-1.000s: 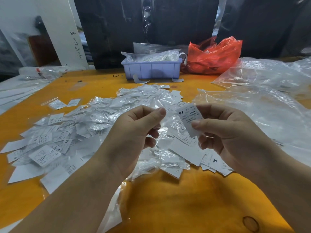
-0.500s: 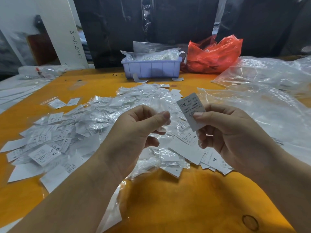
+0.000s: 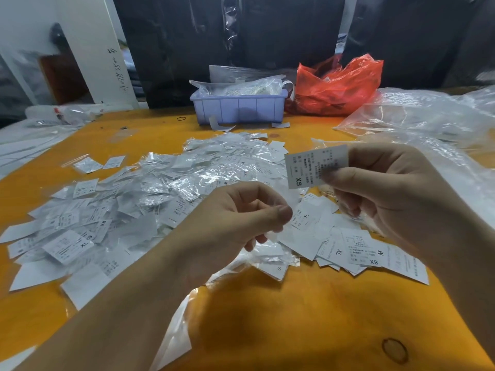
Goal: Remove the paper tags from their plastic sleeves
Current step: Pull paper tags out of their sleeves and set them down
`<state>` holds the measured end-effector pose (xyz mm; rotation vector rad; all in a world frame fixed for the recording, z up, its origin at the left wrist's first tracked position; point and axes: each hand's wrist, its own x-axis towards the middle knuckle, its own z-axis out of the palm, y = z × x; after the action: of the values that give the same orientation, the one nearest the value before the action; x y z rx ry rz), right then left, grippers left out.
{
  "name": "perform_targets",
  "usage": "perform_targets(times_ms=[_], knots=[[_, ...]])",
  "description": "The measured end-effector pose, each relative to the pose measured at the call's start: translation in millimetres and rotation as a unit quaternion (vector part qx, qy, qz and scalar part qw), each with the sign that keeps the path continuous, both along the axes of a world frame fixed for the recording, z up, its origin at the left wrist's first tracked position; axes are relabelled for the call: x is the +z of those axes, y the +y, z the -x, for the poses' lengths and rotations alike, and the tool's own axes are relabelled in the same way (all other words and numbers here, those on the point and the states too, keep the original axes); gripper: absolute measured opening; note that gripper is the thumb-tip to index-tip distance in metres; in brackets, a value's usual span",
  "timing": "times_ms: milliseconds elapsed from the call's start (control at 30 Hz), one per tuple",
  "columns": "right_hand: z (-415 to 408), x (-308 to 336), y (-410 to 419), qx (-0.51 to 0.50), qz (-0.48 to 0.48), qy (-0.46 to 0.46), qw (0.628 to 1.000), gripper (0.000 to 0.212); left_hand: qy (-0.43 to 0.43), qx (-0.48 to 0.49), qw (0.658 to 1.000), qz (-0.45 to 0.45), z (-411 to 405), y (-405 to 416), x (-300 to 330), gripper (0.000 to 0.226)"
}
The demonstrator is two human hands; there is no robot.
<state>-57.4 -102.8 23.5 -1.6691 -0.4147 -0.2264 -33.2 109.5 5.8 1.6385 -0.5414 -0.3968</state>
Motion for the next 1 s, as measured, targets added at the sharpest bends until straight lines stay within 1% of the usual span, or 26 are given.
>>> perform_targets(times_ms=[133, 200, 333, 667, 733, 900, 1000], knots=[[-1, -1, -1, 0.003, -0.011, 0.006, 1.0, 0.018, 0.004, -0.011, 1.0, -0.012, 0, 2, 0, 0.007], [-1, -1, 0, 0.011, -0.004, 0.01, 1.0, 0.019, 0.008, -0.018, 1.0, -0.015, -1, 2, 0, 0.01], [-1, -2, 0, 0.031, 0.018, 0.033, 0.999, 0.02, 0.019, -0.028, 0.999, -0.013, 0, 2, 0, 0.01], [-2, -1, -2, 0.046, 0.047, 0.093, 0.994, 0.021, 0.035, -0.016, 0.999, -0.005, -1, 2, 0, 0.031], [-1, 0, 0, 0.043, 0.051, 0.1, 0.993, 0.022, 0.031, -0.014, 0.999, -0.009, -1, 2, -1, 0.032], [4, 0, 8, 0.048, 0.047, 0.103, 0.992, 0.021, 0.009, -0.013, 0.999, -0.03, 2, -1, -1, 0.025], [4, -4, 12, 0.069, 0.055, 0.09, 0.992, 0.02, 0.006, -0.007, 0.999, -0.043, 1, -2, -2, 0.033]])
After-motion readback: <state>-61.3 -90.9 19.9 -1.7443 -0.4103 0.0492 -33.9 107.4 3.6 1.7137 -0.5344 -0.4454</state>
